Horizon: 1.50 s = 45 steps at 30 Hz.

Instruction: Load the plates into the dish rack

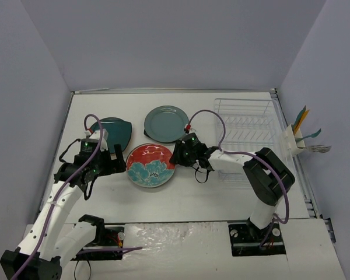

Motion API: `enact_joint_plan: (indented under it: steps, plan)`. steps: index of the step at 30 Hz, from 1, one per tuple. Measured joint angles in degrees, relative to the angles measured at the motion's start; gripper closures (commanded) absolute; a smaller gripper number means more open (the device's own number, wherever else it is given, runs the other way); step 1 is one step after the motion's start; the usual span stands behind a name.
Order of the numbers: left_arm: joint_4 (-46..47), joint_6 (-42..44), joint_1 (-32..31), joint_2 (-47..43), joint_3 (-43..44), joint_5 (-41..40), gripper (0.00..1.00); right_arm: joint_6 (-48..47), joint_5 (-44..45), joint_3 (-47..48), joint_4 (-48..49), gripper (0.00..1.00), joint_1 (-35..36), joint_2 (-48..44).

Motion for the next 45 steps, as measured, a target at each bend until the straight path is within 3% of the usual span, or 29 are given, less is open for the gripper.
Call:
enact_joint_plan:
  steps: [10,22,31,43,45]
  plan:
    - [2.3,-0.2,0.0,1.4,-1.0,1.8,0.03,0.3,-1.5,-1.4,4.2,1.0,0.1,0.0]
    - [6.0,-3.2,0.0,4.5,-3.6,4.3,0.04,-0.8,-0.9,-1.4,0.5,1.0,0.1,-4.8]
    - [11.8,-7.0,-0.1,10.5,-3.6,9.0,0.24,-1.3,-1.0,-4.0,-0.5,1.0,-0.9,-8.6]
    - [19.6,-10.1,-1.6,22.2,-3.5,12.2,0.65,-0.8,-4.4,-7.7,2.4,1.0,-4.2,-9.5]
    - [20.4,-10.4,-1.8,24.3,-3.4,12.4,0.67,-0.8,-4.7,-7.9,2.9,1.0,-4.3,-9.5]
